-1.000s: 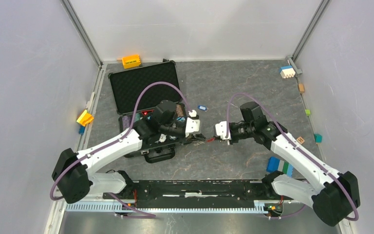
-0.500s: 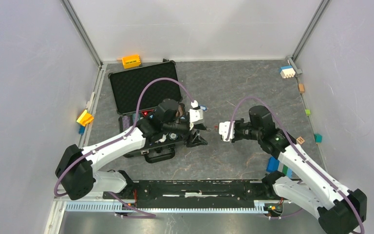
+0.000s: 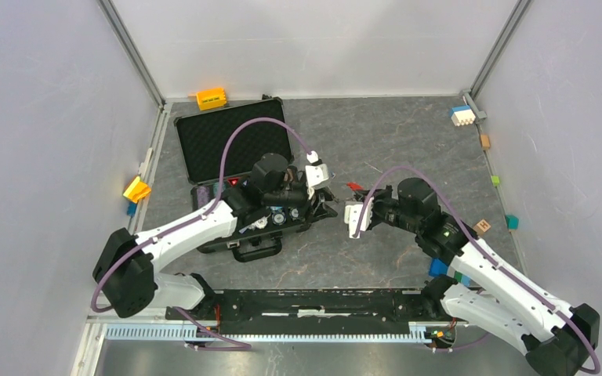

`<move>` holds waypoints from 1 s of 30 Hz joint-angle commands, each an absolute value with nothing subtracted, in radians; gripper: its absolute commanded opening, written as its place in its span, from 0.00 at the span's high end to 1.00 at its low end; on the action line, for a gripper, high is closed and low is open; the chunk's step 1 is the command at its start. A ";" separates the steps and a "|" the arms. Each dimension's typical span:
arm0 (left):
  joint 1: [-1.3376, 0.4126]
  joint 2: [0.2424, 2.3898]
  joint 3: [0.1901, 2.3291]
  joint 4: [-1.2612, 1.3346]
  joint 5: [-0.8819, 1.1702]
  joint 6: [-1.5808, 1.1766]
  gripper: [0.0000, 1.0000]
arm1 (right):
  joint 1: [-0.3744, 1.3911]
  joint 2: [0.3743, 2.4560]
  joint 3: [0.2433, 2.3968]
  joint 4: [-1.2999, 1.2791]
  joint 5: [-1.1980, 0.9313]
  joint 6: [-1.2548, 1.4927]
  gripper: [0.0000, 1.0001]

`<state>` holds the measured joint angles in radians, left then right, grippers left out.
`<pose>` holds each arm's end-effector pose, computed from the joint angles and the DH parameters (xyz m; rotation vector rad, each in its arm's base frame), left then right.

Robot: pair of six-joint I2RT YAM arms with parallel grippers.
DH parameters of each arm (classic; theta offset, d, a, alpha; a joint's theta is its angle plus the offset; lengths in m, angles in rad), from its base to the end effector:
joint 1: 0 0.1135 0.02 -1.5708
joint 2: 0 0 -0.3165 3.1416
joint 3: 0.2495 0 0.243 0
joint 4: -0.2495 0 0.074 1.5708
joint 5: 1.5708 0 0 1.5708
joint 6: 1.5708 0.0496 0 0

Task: Put the keys on the keyring

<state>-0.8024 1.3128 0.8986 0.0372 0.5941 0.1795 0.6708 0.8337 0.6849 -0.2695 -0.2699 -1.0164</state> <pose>0.1788 -0.2249 0.3373 1.2880 1.5414 -0.9826 0.1174 0.1100 0.3228 -1.5837 1.1772 0.0433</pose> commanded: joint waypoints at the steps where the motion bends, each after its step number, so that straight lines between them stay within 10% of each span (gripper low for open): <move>1: -0.782 1.335 0.933 0.046 0.741 0.157 0.46 | 0.692 0.798 0.669 -0.177 -0.191 -1.052 1.00; 13: -0.652 1.416 0.884 0.319 1.150 -0.055 0.48 | 0.747 0.697 0.568 -0.071 -0.127 -1.114 1.00; 30: -0.652 1.456 0.872 0.308 1.131 -0.052 0.46 | 0.816 0.660 0.492 0.031 -0.019 -1.156 1.00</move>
